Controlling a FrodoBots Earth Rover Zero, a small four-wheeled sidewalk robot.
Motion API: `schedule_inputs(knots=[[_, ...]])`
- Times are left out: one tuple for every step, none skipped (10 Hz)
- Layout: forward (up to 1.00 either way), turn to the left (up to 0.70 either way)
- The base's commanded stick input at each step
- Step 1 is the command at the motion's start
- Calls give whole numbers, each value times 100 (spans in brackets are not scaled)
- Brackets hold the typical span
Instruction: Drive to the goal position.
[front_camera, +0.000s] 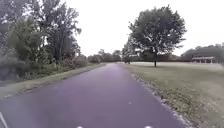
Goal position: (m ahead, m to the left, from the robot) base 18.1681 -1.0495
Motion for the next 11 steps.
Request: schedule_inputs(knots=[[70, 0], [70, 0], [70, 0], [70, 0], [70, 0], [70, 0], [70, 0], [70, 0], [70, -1], [70, -1], [70, -1]])
